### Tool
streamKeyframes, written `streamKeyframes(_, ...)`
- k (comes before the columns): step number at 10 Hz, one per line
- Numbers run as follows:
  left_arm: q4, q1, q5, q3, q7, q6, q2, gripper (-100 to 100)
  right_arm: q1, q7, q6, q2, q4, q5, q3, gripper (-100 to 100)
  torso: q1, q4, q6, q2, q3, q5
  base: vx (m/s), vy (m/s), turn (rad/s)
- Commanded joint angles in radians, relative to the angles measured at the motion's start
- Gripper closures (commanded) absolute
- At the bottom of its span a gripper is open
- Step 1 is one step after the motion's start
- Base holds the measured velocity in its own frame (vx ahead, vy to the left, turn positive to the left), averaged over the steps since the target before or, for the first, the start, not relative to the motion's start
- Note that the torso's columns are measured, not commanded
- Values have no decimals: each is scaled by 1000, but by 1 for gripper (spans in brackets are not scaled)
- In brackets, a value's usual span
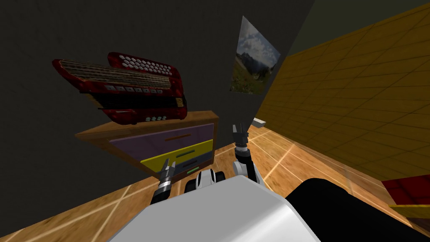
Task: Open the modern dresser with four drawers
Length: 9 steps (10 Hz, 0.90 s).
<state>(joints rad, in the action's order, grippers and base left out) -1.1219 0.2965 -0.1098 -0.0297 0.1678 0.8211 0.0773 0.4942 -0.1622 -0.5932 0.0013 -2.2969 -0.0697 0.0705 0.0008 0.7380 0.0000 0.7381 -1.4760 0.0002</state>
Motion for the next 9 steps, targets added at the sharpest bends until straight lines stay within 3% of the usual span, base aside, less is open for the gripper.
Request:
streamKeyframes(1, 31, 0, 0, -1, -1, 7, -63, -100, 0, 0, 0, 0, 0, 0, 0, 0, 0, 0, 0, 1, 1, 0, 47, -32, 2)
streamKeyframes(2, 41, -1, 0, -1, -1, 10, -85, -100, 0, 0, 0, 0, 0, 0, 0, 0, 0, 0, 0, 1, 1, 0, 28, -23, 2)
streamKeyframes(5, 0, -9, -2, -5, -4, -35, -70, -100, 0, 0, 0, 0, 0, 0, 0, 0, 1, 0, 0, -1, 0, 0, 36, 2, 3)
streamKeyframes(6, 5, -6, -2, -4, -2, -24, -69, -100, 0, 0, 0, 0, 0, 0, 0, 0, 0, -1, 0, -2, -1, 0, 27, 5, 0)
streamKeyframes(7, 26, 3, 0, 0, -2, 3, -73, 100, 0, 0, 0, 0, 0, 0, 0, 0, -1, 0, 0, 0, 0, 0, -34, -5, -6)
streamKeyframes(8, 17, -3, -1, -3, -1, -14, -69, 100, 0, 0, 0, 0, 0, 0, 0, 0, -2, 1, 0, 4, 2, 0, -24, 6, 34)
streamKeyframes(9, 14, -4, -3, -6, -1, -12, -32, -100, 0, 0, 0, 0, 0, 0, 0, 0, -1, -1, 3, 0, 1, 2, -14, -2, 3)
